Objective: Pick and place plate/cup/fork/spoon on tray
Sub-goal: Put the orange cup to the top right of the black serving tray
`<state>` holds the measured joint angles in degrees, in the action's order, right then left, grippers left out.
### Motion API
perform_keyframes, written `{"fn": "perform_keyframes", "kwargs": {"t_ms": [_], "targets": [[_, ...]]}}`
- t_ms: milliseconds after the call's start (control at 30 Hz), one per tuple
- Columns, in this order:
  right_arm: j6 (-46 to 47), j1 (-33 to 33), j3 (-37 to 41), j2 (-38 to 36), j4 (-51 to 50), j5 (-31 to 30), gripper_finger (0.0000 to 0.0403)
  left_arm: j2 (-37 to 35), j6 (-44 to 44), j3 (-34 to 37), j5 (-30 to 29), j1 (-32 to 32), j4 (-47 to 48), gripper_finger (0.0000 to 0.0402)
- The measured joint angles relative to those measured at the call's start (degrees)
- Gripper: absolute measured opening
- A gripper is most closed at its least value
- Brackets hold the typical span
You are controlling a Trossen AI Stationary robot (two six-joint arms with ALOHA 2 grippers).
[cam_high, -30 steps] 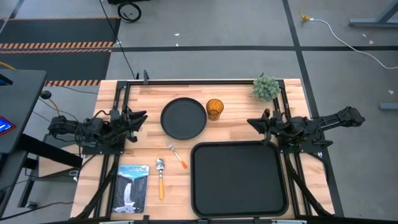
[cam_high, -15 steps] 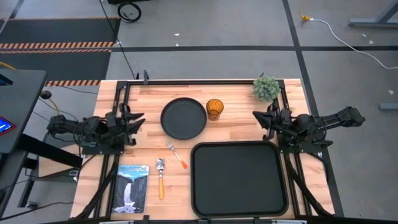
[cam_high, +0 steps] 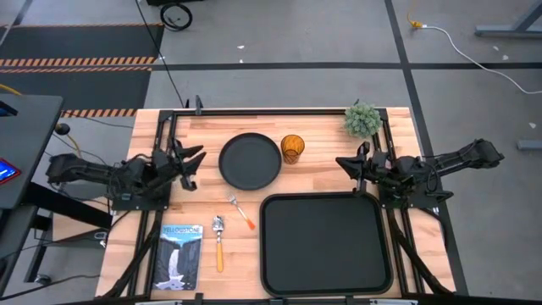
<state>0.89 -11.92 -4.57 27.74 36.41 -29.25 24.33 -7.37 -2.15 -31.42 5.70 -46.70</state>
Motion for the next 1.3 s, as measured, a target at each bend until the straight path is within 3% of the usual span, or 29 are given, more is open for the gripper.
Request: {"fn": "perform_keyframes", "kwargs": {"t_ms": [267,600,767,933,1100,1300], "targets": [[1.7,0.2,-2.2,9.4,1.7,-5.2,0.0019,11.0,15.2,-0.5,-0.1,-6.9,-0.1,0.0116],[8.4,0.1,-2.2,18.1,4.9,-7.7,0.0019,26.0,15.9,-9.3,0.0,-11.2,0.0,0.0116],[2.0,-1.9,-2.2,18.7,7.5,-16.0,0.0019,34.5,20.8,-16.9,1.9,-14.4,8.2,0.0116],[-12.7,-4.4,-2.2,18.6,16.1,-27.6,0.0019,44.4,21.8,-24.1,4.3,-16.1,13.0,0.0116],[-22.0,-5.9,-2.2,18.9,18.3,-28.8,0.0018,53.6,21.7,-31.0,5.4,-17.7,13.1,0.0116],[-23.6,-10.4,-2.2,18.9,18.3,-34.7,0.0007,62.8,20.5,-39.1,12.8,-20.6,13.1,0.0116]]}}
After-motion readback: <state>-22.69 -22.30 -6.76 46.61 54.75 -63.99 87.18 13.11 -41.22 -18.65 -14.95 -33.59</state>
